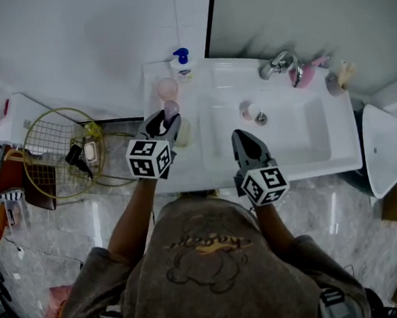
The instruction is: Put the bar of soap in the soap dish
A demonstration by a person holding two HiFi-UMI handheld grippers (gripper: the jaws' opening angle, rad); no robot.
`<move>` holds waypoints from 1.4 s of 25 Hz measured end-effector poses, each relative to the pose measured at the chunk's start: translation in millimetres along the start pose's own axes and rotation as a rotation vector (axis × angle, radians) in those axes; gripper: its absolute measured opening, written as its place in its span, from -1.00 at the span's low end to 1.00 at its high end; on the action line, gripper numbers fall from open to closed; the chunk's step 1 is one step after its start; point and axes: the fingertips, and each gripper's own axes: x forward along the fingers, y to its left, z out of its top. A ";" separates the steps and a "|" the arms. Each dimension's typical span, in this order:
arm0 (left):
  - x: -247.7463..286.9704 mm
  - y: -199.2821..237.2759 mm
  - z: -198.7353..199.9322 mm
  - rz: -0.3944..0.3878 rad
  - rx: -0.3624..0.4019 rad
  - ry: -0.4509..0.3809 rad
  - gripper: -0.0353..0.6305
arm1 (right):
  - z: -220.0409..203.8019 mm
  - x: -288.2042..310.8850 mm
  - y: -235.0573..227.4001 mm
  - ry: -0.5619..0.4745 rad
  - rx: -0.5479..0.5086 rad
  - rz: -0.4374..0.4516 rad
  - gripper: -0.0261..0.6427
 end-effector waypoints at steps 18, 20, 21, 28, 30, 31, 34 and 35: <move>56.9 13.0 -117.1 0.005 0.067 0.324 -0.35 | -11.7 21.6 -26.6 0.027 0.036 -0.041 -0.92; 57.8 13.9 -123.7 0.010 0.071 0.348 -0.35 | -12.2 21.7 -28.4 0.030 0.037 -0.044 -0.92; 58.4 14.2 -126.4 0.012 0.076 0.360 -0.35 | -12.5 21.9 -29.2 0.030 0.038 -0.045 -0.92; 65.5 17.3 -145.6 0.027 0.132 0.447 -0.35 | -15.2 25.4 -32.5 0.032 0.045 -0.049 -0.92; 66.5 17.5 -149.2 0.027 0.138 0.465 -0.35 | -15.1 25.7 -33.8 0.033 0.044 -0.049 -0.92; 66.9 17.3 -150.2 0.024 0.142 0.473 -0.35 | -15.1 25.5 -34.9 0.033 0.044 -0.051 -0.92; 69.7 15.4 -151.6 0.010 0.158 0.497 -0.35 | -14.7 24.4 -40.9 0.034 0.044 -0.062 -0.92; 70.6 14.9 -151.5 0.009 0.162 0.501 -0.35 | -14.6 24.1 -42.7 0.034 0.044 -0.065 -0.92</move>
